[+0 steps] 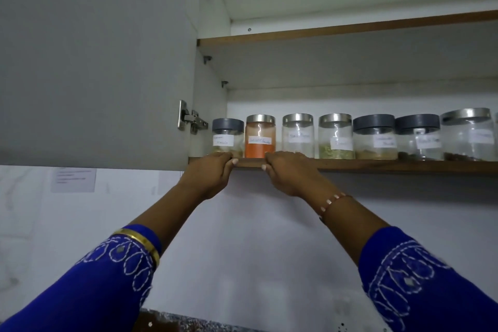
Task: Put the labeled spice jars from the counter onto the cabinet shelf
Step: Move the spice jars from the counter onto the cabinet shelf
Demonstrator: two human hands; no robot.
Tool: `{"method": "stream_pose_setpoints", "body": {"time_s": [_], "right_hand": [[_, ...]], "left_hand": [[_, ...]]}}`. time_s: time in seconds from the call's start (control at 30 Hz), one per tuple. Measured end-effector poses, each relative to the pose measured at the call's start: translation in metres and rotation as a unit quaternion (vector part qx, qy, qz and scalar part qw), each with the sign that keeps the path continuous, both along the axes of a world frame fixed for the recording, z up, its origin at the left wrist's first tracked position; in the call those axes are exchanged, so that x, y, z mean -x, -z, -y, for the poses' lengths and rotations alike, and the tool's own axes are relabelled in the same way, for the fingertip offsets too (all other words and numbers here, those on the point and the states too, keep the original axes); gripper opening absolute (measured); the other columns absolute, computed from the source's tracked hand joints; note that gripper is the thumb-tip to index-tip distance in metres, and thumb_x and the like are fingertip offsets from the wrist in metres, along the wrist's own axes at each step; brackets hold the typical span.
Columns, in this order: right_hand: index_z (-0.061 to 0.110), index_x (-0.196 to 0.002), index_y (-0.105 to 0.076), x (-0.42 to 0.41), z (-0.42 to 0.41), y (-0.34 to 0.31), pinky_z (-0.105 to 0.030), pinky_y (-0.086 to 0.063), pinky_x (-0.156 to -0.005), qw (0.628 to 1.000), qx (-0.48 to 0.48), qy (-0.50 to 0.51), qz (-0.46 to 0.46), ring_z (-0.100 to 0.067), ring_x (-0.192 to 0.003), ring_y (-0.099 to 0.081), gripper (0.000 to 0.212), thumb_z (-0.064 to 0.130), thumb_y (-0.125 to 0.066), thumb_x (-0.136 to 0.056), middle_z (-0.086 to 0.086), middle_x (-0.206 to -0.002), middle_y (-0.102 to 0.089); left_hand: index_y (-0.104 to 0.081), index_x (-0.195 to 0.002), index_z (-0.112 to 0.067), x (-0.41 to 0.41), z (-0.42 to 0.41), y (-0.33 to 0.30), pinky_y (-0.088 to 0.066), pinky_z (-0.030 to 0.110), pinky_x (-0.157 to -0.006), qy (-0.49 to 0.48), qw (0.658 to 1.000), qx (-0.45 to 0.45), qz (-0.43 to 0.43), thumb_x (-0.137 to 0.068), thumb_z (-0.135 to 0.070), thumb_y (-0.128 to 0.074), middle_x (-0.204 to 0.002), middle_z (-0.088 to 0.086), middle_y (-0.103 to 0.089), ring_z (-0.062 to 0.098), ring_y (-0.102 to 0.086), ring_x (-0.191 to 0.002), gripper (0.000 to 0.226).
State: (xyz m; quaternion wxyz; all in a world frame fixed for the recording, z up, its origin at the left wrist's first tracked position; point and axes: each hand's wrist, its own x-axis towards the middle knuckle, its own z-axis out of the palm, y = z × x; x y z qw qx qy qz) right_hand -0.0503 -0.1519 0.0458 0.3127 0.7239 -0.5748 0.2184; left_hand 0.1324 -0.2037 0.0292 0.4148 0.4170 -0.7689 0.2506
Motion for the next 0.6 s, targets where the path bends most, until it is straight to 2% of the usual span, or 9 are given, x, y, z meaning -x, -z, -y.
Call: {"method": "stream_pose_setpoints", "body": {"time_s": [0.07, 0.13, 0.23, 0.3, 0.37, 0.4, 0.5, 0.6], "right_hand": [[0.01, -0.12, -0.052, -0.012, 0.009, -0.011, -0.039, -0.043, -0.092, 0.998, -0.044, -0.001, 0.035, -0.031, -0.106, -0.056, 0.038, 0.033, -0.029, -0.101, -0.014, -0.122, -0.057], [0.007, -0.119, -0.054, -0.02, 0.017, -0.022, -0.039, -0.044, -0.095, 0.993, -0.09, -0.009, 0.077, -0.031, -0.108, -0.055, 0.039, 0.031, -0.028, -0.101, -0.016, -0.123, -0.056], [0.003, -0.123, -0.053, -0.032, 0.025, -0.035, -0.033, -0.038, -0.096, 0.986, -0.132, 0.002, 0.099, -0.031, -0.116, -0.051, 0.04, 0.026, -0.026, -0.102, -0.019, -0.13, -0.054], [0.001, -0.132, -0.047, -0.036, 0.03, -0.042, -0.03, -0.034, -0.1, 0.98, -0.165, 0.029, 0.105, -0.031, -0.126, -0.044, 0.042, 0.021, -0.024, -0.103, -0.018, -0.139, -0.046], [0.002, -0.137, -0.04, -0.037, 0.038, -0.049, -0.029, -0.03, -0.105, 0.978, -0.177, 0.042, 0.103, -0.029, -0.133, -0.037, 0.043, 0.02, -0.021, -0.104, -0.016, -0.146, -0.038], [0.002, -0.138, -0.04, -0.036, 0.043, -0.052, -0.029, -0.028, -0.106, 0.977, -0.185, 0.046, 0.1, -0.028, -0.135, -0.035, 0.044, 0.022, -0.02, -0.104, -0.016, -0.148, -0.037], [0.005, -0.14, -0.038, -0.036, 0.058, -0.058, -0.031, -0.025, -0.111, 0.977, -0.186, 0.049, 0.095, -0.026, -0.136, -0.033, 0.045, 0.025, -0.021, -0.103, -0.013, -0.149, -0.035], [0.009, -0.14, -0.039, -0.037, 0.073, -0.065, -0.036, -0.028, -0.112, 0.969, -0.215, 0.065, 0.104, -0.026, -0.133, -0.038, 0.042, 0.024, -0.028, -0.102, -0.012, -0.148, -0.038]], "left_hand": [[-0.062, -0.094, -0.017, -0.001, 0.006, -0.009, -0.034, 0.028, -0.062, -0.027, 0.998, 0.05, 0.002, -0.098, -0.035, -0.027, -0.092, 0.01, -0.067, 0.029, -0.061, -0.085, 0.039], [-0.063, -0.089, -0.013, 0.0, 0.014, -0.018, -0.033, 0.028, -0.063, -0.044, 0.998, 0.03, 0.022, -0.098, -0.036, -0.024, -0.091, 0.014, -0.068, 0.029, -0.06, -0.084, 0.046], [-0.062, -0.101, -0.009, 0.004, 0.028, -0.031, -0.04, 0.032, -0.082, -0.022, 0.995, -0.091, 0.033, -0.099, -0.038, -0.018, -0.112, 0.018, -0.064, 0.03, -0.057, -0.102, 0.053], [-0.055, -0.12, -0.009, 0.008, 0.035, -0.042, -0.036, 0.035, -0.1, -0.012, 0.982, -0.187, 0.029, -0.099, -0.038, -0.016, -0.132, 0.018, -0.053, 0.029, -0.049, -0.12, 0.053], [-0.048, -0.126, -0.009, 0.011, 0.036, -0.053, -0.031, 0.035, -0.105, 0.022, 0.962, -0.272, 0.023, -0.099, -0.032, -0.019, -0.139, 0.018, -0.045, 0.029, -0.043, -0.124, 0.046], [-0.049, -0.121, -0.012, 0.012, 0.036, -0.059, -0.032, 0.033, -0.1, 0.052, 0.95, -0.307, 0.018, -0.099, -0.027, -0.022, -0.135, 0.017, -0.047, 0.027, -0.045, -0.118, 0.038], [-0.047, -0.096, -0.017, 0.012, 0.04, -0.067, -0.035, 0.029, -0.082, 0.097, 0.927, -0.361, 0.007, -0.095, -0.017, -0.032, -0.104, 0.012, -0.051, 0.023, -0.046, -0.094, 0.015], [-0.047, -0.072, -0.019, 0.013, 0.05, -0.07, -0.037, 0.027, -0.064, 0.085, 0.921, -0.379, -0.019, -0.092, -0.017, -0.038, -0.077, 0.005, -0.05, 0.019, -0.048, -0.072, 0.022]]}}
